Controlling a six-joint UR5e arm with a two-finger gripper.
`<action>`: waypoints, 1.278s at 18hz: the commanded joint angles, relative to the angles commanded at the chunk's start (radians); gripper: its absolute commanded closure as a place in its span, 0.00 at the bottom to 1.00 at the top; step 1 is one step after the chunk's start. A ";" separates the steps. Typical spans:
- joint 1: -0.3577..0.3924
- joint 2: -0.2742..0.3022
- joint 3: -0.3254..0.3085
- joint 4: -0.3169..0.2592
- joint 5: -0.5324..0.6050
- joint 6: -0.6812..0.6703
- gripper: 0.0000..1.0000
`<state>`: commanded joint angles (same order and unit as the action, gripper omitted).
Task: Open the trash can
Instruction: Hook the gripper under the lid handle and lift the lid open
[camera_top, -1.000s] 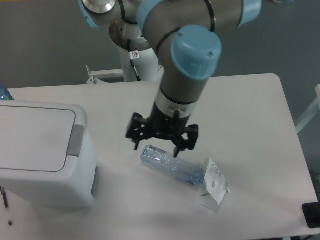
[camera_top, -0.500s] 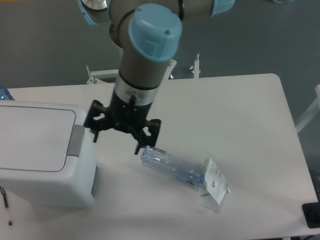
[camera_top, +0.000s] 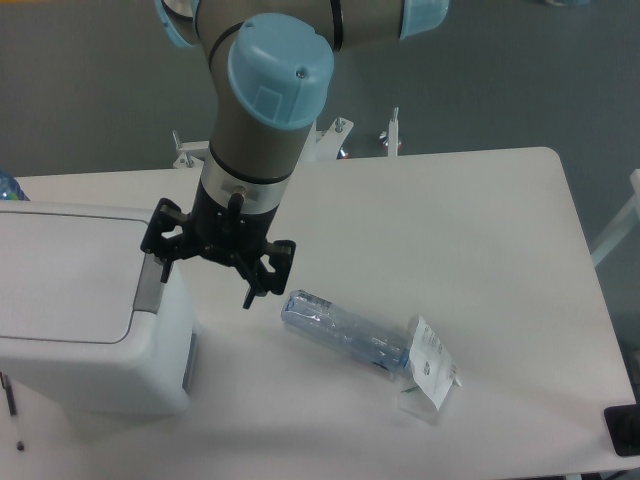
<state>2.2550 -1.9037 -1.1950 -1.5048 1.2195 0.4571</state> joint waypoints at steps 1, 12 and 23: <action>-0.005 -0.002 -0.006 0.000 -0.002 0.000 0.00; -0.017 -0.015 -0.002 0.005 -0.003 -0.043 0.00; -0.018 -0.021 0.000 0.005 -0.003 -0.041 0.00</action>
<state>2.2365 -1.9251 -1.1950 -1.5002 1.2165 0.4157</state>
